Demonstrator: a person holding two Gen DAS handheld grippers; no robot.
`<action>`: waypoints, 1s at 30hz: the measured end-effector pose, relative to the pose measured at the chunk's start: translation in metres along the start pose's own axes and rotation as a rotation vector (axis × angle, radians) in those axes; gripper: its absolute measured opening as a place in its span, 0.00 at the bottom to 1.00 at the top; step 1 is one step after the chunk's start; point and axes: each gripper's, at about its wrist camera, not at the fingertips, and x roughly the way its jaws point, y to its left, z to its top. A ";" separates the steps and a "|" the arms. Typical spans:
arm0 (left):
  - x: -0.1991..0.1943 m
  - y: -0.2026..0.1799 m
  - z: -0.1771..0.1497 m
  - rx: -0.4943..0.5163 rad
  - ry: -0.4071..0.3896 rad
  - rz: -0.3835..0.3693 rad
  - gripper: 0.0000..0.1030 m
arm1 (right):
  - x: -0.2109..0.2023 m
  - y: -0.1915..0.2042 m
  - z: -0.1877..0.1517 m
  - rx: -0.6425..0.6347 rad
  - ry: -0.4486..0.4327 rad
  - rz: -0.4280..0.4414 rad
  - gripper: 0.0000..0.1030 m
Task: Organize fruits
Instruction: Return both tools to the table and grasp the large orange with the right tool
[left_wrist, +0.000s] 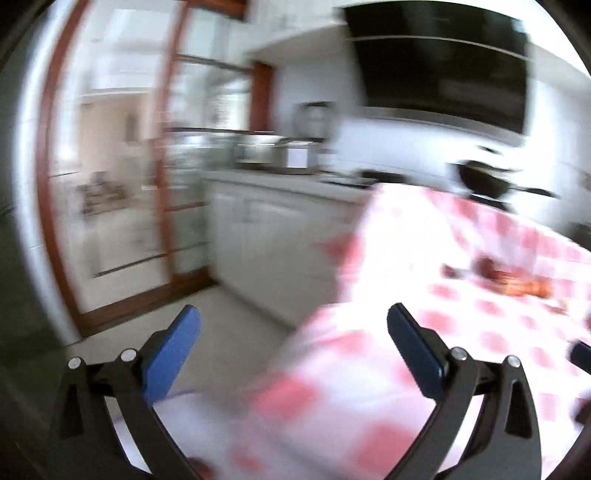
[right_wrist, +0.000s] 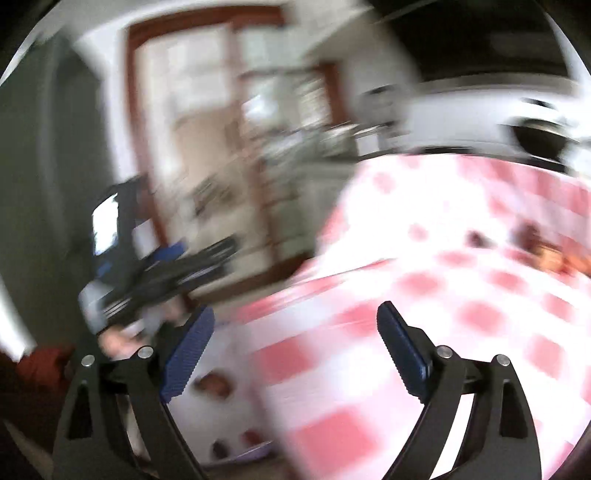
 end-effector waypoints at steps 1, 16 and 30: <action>0.006 -0.027 0.005 0.018 0.025 -0.082 0.98 | -0.007 -0.023 0.001 0.042 0.002 -0.064 0.84; 0.170 -0.333 -0.020 -0.007 0.390 -0.415 0.98 | -0.078 -0.328 -0.023 0.481 0.036 -0.717 0.84; 0.246 -0.360 -0.012 -0.219 0.388 -0.389 0.98 | 0.013 -0.409 0.062 0.106 0.299 -0.677 0.70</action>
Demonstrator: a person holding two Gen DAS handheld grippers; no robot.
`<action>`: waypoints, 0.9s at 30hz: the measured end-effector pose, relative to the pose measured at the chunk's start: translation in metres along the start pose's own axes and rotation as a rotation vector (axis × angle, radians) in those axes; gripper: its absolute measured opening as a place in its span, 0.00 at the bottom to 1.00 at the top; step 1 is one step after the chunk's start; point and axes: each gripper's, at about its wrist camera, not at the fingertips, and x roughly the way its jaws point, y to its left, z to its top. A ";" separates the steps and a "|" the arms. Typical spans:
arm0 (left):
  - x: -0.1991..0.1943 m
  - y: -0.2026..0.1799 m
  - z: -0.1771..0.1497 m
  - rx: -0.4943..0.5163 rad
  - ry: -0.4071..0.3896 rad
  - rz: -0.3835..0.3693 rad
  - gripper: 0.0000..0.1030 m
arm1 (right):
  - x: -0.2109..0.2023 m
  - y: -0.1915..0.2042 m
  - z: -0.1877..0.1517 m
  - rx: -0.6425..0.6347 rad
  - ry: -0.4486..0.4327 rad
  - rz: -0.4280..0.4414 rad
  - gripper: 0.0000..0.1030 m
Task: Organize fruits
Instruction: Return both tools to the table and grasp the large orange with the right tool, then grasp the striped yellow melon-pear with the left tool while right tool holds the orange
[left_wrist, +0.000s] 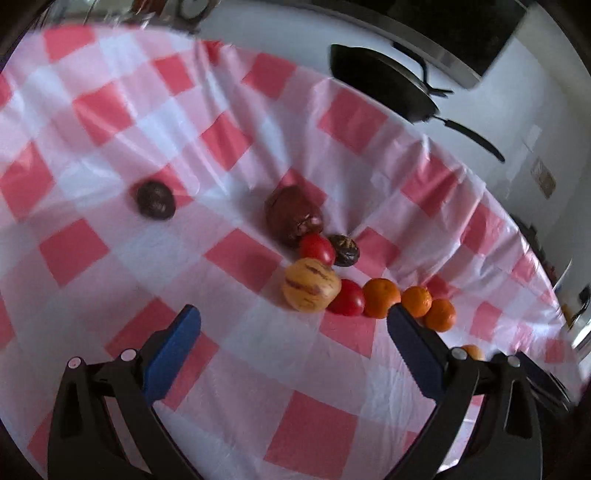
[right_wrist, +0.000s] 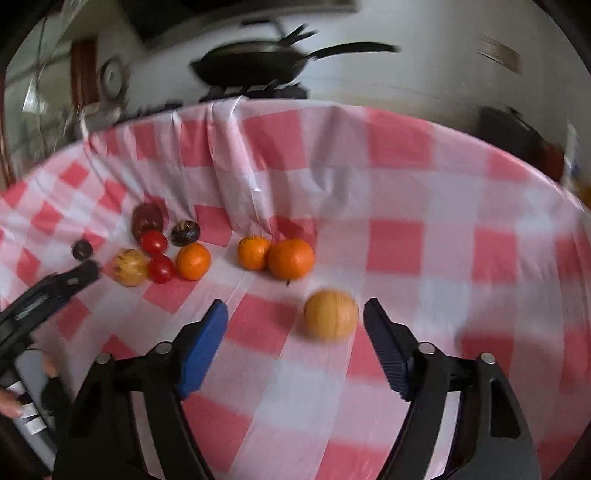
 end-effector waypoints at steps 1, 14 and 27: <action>0.002 0.004 0.001 -0.018 0.012 -0.007 0.98 | 0.014 0.000 0.010 -0.029 0.048 0.019 0.67; 0.005 0.009 0.001 -0.038 0.037 -0.019 0.98 | 0.116 0.009 0.044 -0.203 0.313 0.062 0.56; 0.008 0.014 0.000 -0.054 0.053 -0.021 0.98 | 0.020 0.002 0.014 0.070 0.037 0.082 0.44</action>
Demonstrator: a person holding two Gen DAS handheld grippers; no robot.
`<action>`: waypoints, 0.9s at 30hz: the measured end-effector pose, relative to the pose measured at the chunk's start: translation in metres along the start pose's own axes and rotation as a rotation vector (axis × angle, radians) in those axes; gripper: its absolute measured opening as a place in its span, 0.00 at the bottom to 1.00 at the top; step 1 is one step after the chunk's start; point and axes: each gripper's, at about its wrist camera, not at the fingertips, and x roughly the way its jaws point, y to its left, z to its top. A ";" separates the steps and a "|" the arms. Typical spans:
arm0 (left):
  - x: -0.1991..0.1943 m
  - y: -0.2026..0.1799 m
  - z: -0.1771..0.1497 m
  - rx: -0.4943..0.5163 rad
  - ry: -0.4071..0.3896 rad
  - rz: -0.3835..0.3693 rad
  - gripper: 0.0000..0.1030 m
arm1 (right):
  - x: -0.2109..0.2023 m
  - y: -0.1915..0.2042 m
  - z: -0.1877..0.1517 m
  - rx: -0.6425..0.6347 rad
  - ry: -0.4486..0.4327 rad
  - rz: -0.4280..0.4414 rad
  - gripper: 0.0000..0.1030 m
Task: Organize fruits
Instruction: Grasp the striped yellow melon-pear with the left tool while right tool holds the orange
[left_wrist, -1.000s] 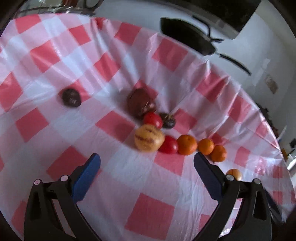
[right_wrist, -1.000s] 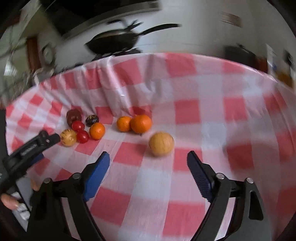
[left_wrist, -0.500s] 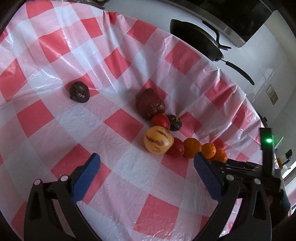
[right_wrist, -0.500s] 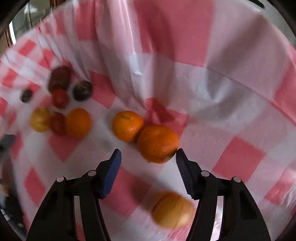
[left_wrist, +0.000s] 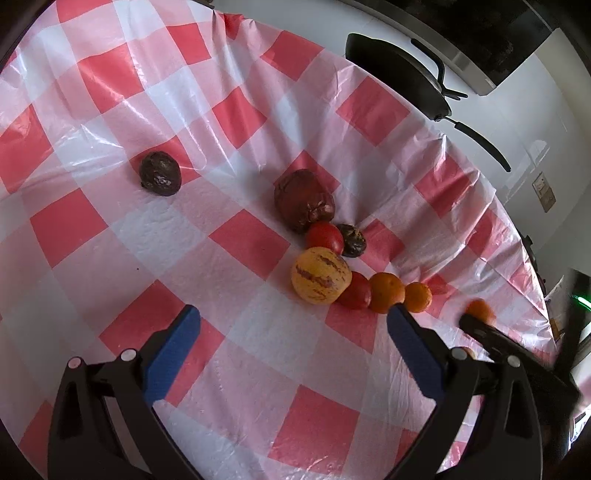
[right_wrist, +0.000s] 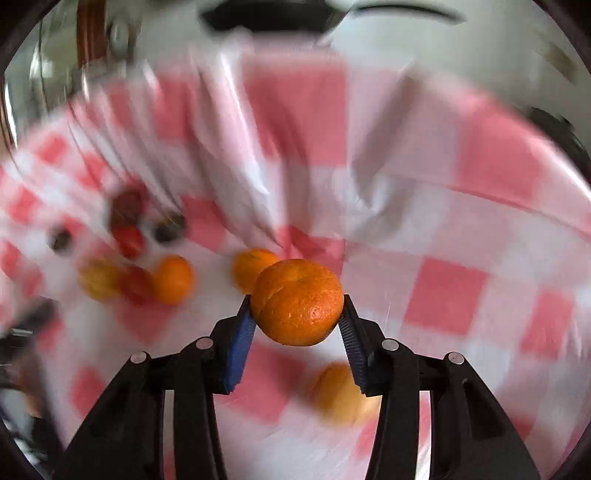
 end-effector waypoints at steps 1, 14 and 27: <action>0.000 0.000 0.000 0.004 -0.001 0.002 0.98 | -0.017 0.008 -0.015 0.049 -0.040 0.009 0.44; 0.022 -0.023 0.007 0.297 0.115 0.106 0.94 | -0.046 0.029 -0.109 0.497 -0.122 0.030 0.44; 0.075 -0.047 0.026 0.616 0.236 0.064 0.65 | -0.036 0.030 -0.112 0.499 -0.100 0.074 0.44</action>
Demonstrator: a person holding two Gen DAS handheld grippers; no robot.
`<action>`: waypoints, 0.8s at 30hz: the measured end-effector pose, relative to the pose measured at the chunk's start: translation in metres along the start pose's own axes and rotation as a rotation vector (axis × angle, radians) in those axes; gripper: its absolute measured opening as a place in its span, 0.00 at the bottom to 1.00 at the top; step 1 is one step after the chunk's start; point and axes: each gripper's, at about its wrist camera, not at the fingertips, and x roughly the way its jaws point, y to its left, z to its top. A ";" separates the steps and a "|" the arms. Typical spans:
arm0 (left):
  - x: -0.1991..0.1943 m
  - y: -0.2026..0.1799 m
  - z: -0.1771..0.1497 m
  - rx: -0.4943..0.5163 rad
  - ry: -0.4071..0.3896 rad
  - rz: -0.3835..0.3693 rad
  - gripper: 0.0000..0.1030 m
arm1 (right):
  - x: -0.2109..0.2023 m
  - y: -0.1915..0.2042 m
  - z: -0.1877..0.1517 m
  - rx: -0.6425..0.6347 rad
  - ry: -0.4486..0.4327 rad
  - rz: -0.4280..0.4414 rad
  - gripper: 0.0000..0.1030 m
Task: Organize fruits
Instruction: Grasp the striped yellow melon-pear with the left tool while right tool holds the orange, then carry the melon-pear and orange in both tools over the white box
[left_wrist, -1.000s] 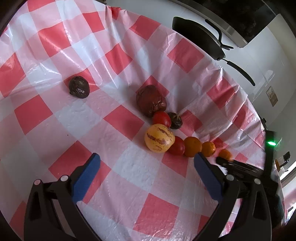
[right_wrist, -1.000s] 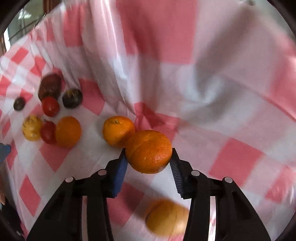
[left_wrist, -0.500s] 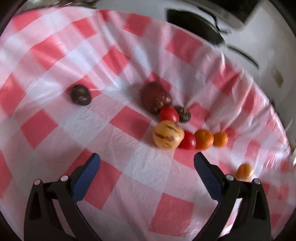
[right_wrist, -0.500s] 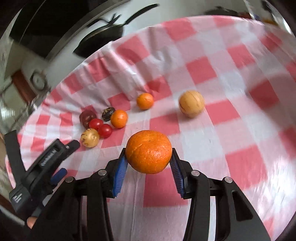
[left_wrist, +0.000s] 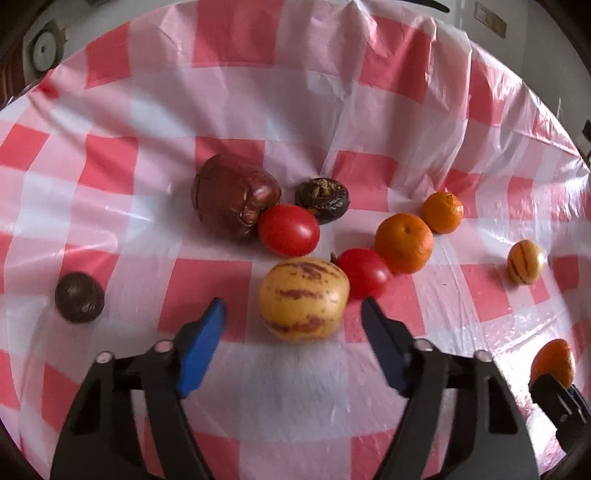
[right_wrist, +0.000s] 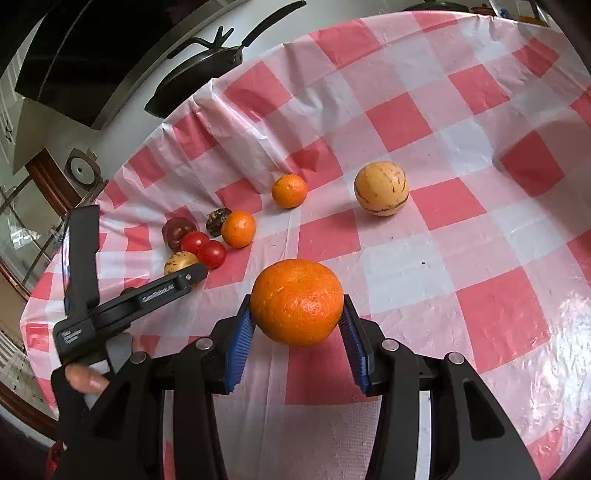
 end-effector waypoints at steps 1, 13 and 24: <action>0.002 0.000 0.000 0.006 0.009 -0.010 0.58 | 0.000 0.000 0.000 0.002 0.001 0.000 0.44; -0.011 0.012 -0.010 -0.046 -0.066 -0.033 0.42 | 0.002 0.001 -0.003 -0.016 -0.006 0.005 0.44; -0.058 0.012 -0.030 -0.145 -0.191 -0.006 0.42 | 0.002 -0.008 0.001 0.023 0.001 0.028 0.44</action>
